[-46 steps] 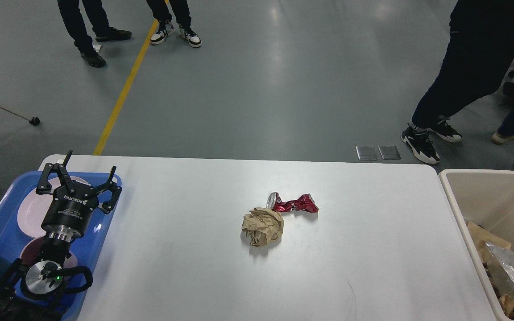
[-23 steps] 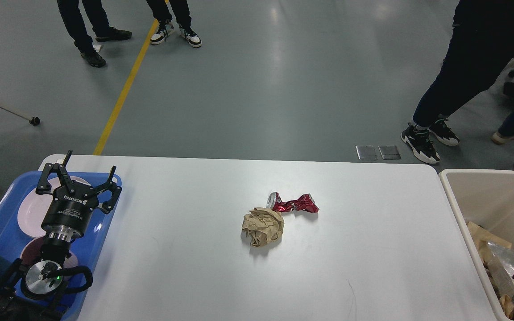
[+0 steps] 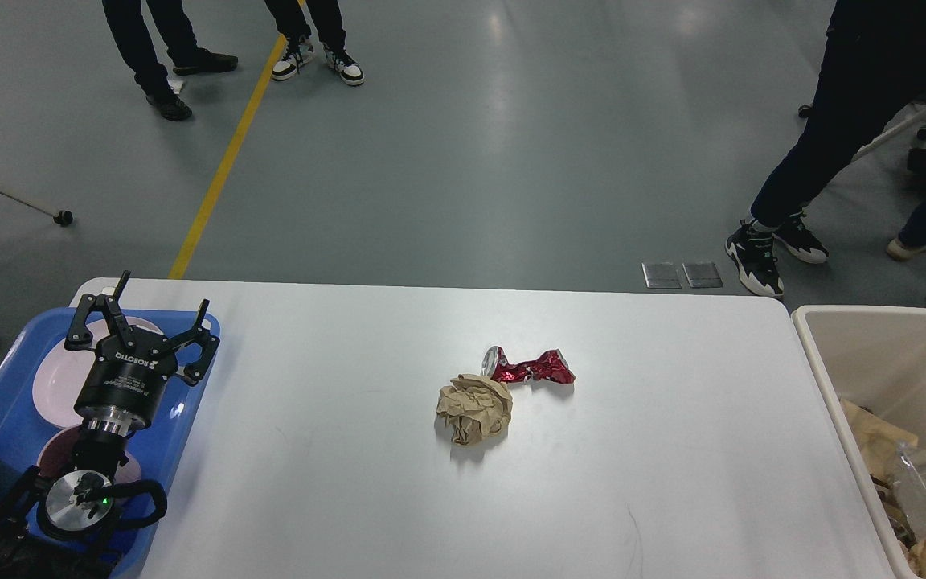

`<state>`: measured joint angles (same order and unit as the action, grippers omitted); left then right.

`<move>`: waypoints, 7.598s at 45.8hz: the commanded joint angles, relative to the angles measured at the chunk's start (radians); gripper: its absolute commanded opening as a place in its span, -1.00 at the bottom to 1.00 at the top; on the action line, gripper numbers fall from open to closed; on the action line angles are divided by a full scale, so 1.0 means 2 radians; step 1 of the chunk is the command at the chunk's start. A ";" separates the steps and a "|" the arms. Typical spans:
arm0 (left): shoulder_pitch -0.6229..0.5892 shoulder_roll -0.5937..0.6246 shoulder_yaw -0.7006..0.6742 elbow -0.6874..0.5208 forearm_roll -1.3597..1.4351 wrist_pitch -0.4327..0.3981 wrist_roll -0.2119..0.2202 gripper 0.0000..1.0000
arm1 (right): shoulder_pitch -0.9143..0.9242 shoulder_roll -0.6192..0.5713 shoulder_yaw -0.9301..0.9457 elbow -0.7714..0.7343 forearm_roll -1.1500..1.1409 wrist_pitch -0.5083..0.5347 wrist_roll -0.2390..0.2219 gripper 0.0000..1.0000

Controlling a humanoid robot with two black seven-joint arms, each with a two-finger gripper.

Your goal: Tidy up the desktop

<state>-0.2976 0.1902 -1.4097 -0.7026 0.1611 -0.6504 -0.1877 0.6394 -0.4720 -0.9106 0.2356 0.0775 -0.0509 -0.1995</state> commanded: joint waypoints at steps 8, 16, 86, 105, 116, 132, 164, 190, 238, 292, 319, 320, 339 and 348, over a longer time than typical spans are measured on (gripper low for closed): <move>-0.001 0.000 0.000 0.000 0.000 0.000 0.000 0.93 | 0.239 -0.071 -0.068 0.184 -0.046 0.067 -0.005 1.00; 0.000 0.000 0.000 0.000 0.000 0.000 0.000 0.93 | 0.432 -0.062 -0.152 0.302 -0.052 0.168 -0.005 1.00; 0.000 0.000 0.000 0.000 -0.001 0.000 -0.001 0.93 | 0.767 0.165 -0.102 0.609 -0.020 0.268 -0.003 1.00; 0.000 0.000 0.000 0.000 0.000 0.000 0.000 0.93 | 0.548 0.289 -0.003 0.394 -0.020 0.249 -0.005 1.00; 0.000 0.000 0.000 0.000 0.000 0.000 0.000 0.93 | 0.420 0.338 0.042 0.256 -0.021 0.213 -0.006 1.00; 0.000 0.000 0.000 0.000 0.000 0.000 -0.001 0.93 | 0.332 0.333 0.096 0.242 -0.026 0.119 -0.002 1.00; 0.000 0.000 0.000 0.000 0.000 0.000 0.000 0.93 | 0.270 0.330 0.164 0.220 -0.027 0.060 0.001 1.00; 0.000 0.000 0.000 0.000 0.000 0.000 0.000 0.93 | 0.252 0.329 0.164 0.214 -0.029 0.059 0.002 -0.30; 0.000 0.000 0.000 0.000 0.000 0.000 0.000 0.93 | 0.260 0.327 0.167 0.253 -0.023 0.051 -0.007 -1.00; 0.000 0.000 0.000 0.000 0.000 0.000 -0.001 0.93 | 0.857 0.113 -0.199 0.733 0.016 0.251 0.002 -1.00; 0.000 0.000 0.000 0.000 -0.001 0.000 -0.001 0.93 | 0.497 -0.126 -0.276 0.371 0.036 0.183 0.044 -1.00; 0.000 0.000 0.000 0.000 0.000 0.000 -0.001 0.93 | 0.473 -0.131 -0.260 0.351 0.036 0.180 0.044 -1.00; 0.000 0.000 0.000 0.000 0.000 0.000 -0.001 0.93 | -0.007 -0.004 0.011 -0.066 0.044 0.123 0.042 -1.00; 0.000 0.000 0.000 0.000 0.000 0.000 -0.001 0.93 | -0.068 0.051 0.029 -0.093 0.044 0.043 0.038 -1.00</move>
<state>-0.2976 0.1902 -1.4097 -0.7026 0.1606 -0.6504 -0.1887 0.5495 -0.4126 -0.8752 0.0642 0.1655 0.1145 -0.1189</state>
